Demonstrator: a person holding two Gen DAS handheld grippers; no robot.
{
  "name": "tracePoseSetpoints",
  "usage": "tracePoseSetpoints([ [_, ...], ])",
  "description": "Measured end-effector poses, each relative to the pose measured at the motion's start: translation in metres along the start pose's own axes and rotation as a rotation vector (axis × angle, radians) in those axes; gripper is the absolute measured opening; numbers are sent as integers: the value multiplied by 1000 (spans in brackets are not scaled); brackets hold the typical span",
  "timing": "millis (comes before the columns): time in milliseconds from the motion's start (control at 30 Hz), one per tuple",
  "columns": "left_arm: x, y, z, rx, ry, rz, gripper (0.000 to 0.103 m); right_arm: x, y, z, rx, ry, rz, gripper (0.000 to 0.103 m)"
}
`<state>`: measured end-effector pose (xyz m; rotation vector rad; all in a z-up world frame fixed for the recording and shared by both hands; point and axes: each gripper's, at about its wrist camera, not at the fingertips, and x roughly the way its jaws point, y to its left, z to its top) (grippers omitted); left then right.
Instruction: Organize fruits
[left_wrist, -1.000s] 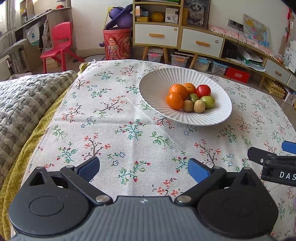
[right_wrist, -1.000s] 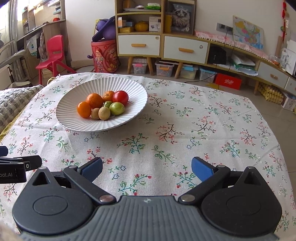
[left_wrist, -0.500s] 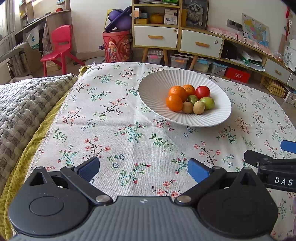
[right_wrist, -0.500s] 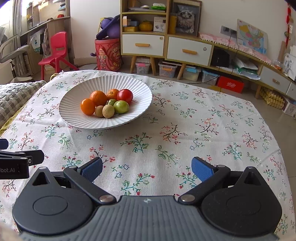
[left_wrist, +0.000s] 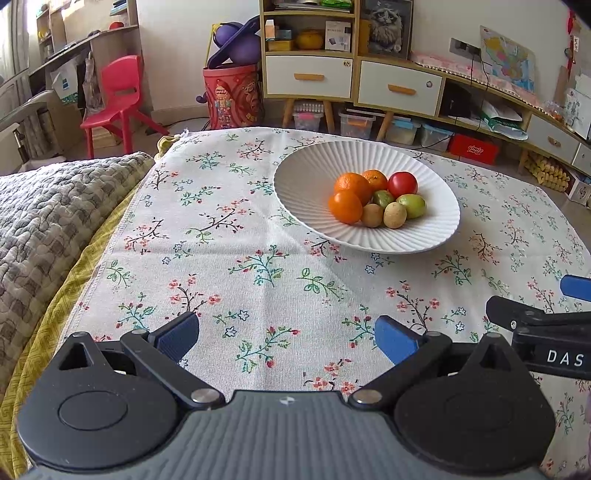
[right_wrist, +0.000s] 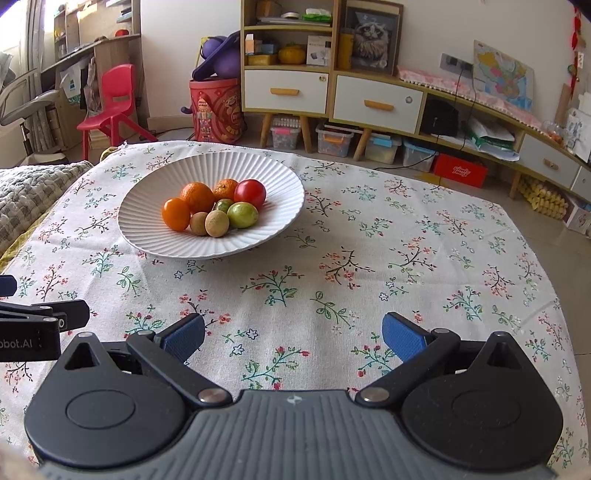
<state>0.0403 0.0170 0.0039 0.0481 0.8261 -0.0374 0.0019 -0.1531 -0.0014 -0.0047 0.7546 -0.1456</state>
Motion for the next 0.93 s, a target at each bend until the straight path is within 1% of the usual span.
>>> tracePoseSetpoints([
  [767, -2, -2, -1, 21, -10, 5, 92, 1, 1, -1, -7, -1, -2, 103],
  [933, 0, -2, -2, 22, -9, 16, 92, 2, 2, -1, -10, -1, -2, 103],
])
